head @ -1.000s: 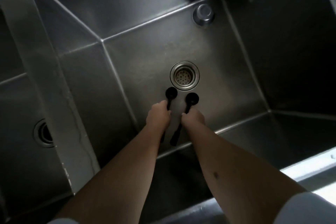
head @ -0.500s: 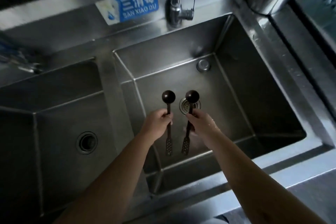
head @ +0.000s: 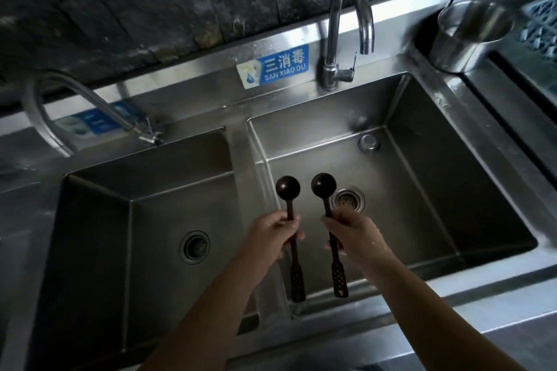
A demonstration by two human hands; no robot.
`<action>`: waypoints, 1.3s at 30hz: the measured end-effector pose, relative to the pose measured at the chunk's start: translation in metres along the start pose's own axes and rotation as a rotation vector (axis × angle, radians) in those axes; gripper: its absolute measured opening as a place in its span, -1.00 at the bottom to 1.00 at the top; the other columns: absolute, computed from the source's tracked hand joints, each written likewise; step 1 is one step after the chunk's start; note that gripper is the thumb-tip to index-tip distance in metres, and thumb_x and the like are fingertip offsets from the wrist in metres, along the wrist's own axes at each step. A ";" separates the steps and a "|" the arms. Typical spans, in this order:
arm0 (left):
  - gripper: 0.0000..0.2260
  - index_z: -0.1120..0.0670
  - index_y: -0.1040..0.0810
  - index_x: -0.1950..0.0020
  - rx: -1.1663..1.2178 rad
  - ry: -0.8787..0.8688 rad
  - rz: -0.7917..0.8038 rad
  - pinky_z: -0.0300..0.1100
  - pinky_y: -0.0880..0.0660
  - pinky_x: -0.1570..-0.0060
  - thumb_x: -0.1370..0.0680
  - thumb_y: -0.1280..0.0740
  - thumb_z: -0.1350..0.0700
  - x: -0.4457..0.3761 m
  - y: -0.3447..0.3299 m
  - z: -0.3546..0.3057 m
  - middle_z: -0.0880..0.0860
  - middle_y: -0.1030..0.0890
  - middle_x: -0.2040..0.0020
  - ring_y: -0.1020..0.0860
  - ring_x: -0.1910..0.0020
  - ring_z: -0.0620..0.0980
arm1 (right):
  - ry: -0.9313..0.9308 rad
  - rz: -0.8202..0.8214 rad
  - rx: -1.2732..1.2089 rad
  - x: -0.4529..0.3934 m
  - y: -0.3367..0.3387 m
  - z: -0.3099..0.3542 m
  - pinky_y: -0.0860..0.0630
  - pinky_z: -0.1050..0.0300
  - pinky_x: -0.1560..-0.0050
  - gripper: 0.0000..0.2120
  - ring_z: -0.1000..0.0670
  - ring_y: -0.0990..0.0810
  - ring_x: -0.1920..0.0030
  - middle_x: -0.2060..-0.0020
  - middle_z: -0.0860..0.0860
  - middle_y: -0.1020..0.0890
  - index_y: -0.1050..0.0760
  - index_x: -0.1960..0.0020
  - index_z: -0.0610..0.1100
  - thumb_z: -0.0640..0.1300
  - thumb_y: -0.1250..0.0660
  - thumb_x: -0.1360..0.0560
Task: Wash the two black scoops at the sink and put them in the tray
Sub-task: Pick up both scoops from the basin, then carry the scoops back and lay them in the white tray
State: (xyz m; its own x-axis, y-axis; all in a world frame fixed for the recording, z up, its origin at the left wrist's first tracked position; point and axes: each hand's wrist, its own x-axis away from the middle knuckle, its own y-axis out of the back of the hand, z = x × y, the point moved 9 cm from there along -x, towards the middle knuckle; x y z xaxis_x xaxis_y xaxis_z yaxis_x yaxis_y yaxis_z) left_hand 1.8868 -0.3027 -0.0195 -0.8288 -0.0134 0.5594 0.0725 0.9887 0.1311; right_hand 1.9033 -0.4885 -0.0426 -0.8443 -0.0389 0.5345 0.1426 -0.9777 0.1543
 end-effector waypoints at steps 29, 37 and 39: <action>-0.85 -0.02 -0.67 0.34 -0.452 -0.306 0.786 -0.34 -0.32 0.59 -0.44 -0.48 0.09 0.272 -0.122 0.098 -0.03 -0.65 0.40 -0.49 0.50 -0.17 | -0.034 -0.984 -0.593 0.443 -0.028 -0.170 -0.43 0.38 0.53 -0.77 0.19 -0.60 0.52 0.52 0.06 -0.67 -0.67 0.36 -0.09 -0.25 -0.50 -0.47; -0.80 0.06 -0.65 0.36 -0.608 -0.332 1.099 -0.38 -0.32 0.62 -0.48 -0.46 0.19 0.418 -0.206 0.171 -0.01 -0.64 0.44 -0.48 0.55 -0.18 | -0.093 -1.265 -0.789 0.601 -0.044 -0.262 -0.57 0.18 0.40 -0.77 0.06 -0.62 0.49 0.49 -0.04 -0.66 -0.62 0.36 -0.18 -0.32 -0.48 -0.47; -0.81 0.09 -0.64 0.34 -0.642 -0.336 1.176 -0.37 -0.35 0.57 -0.48 -0.45 0.21 0.462 -0.221 0.197 0.02 -0.63 0.43 -0.48 0.53 -0.14 | -0.102 -1.322 -0.857 0.644 -0.054 -0.290 -0.60 0.13 0.33 -0.76 0.03 -0.61 0.47 0.48 -0.05 -0.64 -0.60 0.35 -0.19 -0.34 -0.47 -0.47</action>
State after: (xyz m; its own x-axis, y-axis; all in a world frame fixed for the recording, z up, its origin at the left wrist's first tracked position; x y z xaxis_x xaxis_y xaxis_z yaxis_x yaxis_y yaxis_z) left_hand 1.3787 -0.4982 0.0491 -0.1883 0.9003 0.3925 0.9806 0.1503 0.1258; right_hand 1.2019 -0.5202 0.0528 -0.0883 0.8806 0.4655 -0.9895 -0.1312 0.0604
